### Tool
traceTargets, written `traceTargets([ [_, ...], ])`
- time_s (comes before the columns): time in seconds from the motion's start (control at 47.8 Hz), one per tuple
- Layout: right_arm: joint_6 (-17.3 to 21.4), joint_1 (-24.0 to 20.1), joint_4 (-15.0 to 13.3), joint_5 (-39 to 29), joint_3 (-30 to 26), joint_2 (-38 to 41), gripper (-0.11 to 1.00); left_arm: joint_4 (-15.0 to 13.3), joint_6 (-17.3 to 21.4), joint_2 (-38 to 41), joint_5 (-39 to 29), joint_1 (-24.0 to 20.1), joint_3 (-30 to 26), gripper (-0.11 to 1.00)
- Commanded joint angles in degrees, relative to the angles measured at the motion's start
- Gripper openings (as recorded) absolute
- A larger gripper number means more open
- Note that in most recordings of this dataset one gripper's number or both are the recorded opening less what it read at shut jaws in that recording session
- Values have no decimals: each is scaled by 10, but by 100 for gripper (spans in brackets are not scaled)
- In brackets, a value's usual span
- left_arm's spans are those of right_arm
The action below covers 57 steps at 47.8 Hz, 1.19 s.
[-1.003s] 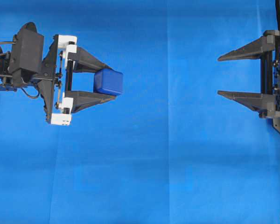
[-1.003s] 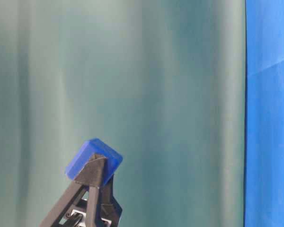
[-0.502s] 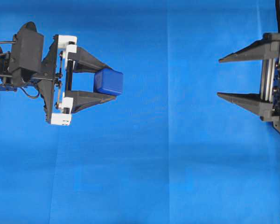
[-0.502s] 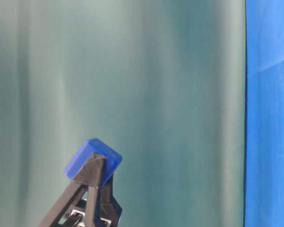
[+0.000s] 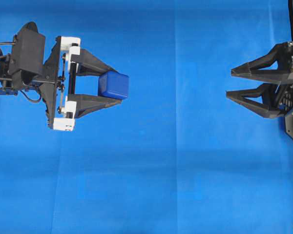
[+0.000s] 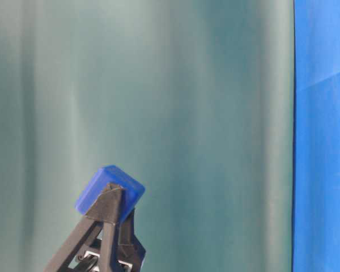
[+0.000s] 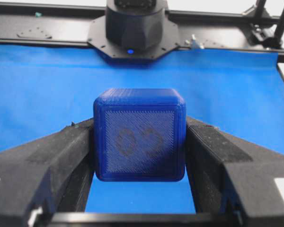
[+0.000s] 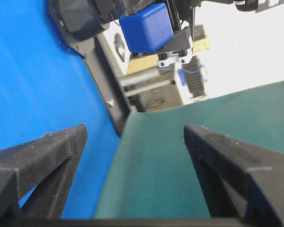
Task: Handover the blue block to the right arm after grasping it with the left arm, then place it in the designated position.
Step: 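Open the right gripper and move it toward the held cube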
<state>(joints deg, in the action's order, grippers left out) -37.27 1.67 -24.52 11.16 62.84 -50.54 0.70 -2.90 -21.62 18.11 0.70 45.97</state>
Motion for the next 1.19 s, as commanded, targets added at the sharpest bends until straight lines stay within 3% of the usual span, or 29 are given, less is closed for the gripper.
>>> traceTargets([
  [0.0,-22,1,-9,-3,-16,2,96,-1,-1,-7,5,2,-10,49],
  [0.188,-65,1,-16,-7,-16,2,96,-1,-1,-7,5,1,-11,49],
  [1.171,-65,1,-16,-4,-18,4,96,-1,-2,-7,5,1,-10,49],
])
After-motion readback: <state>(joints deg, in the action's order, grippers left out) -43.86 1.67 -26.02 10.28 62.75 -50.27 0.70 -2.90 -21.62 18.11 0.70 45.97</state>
